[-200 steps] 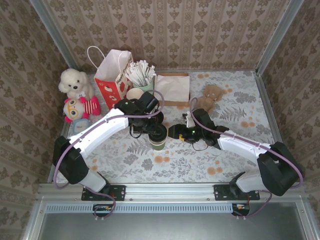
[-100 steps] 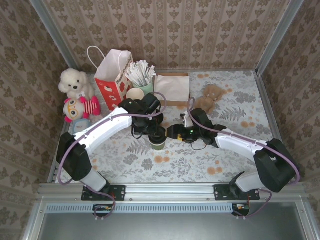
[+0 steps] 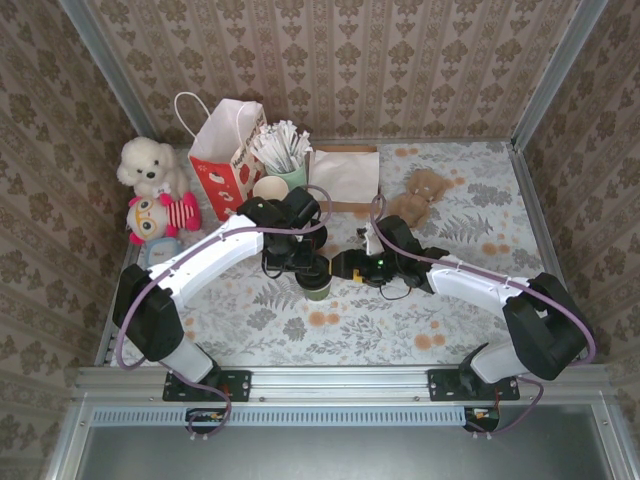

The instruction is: Pack the takeout coffee

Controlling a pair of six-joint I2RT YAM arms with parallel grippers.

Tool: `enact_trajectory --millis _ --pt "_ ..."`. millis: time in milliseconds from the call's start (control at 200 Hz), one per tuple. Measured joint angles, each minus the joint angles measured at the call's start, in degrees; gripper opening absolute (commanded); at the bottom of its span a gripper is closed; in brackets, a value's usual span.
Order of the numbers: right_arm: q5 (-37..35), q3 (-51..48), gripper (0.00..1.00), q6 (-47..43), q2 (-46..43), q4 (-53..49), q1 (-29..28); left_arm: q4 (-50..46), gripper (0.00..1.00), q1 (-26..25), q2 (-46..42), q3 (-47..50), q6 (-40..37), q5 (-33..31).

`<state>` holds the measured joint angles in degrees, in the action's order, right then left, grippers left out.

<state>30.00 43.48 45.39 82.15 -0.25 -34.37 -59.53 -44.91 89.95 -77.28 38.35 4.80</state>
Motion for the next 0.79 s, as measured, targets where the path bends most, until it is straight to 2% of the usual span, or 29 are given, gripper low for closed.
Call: enact_trajectory --millis 795 --pt "-2.9 0.9 0.76 -0.4 0.0 -5.1 0.0 1.3 0.0 0.0 1.8 0.4 -0.6 1.7"
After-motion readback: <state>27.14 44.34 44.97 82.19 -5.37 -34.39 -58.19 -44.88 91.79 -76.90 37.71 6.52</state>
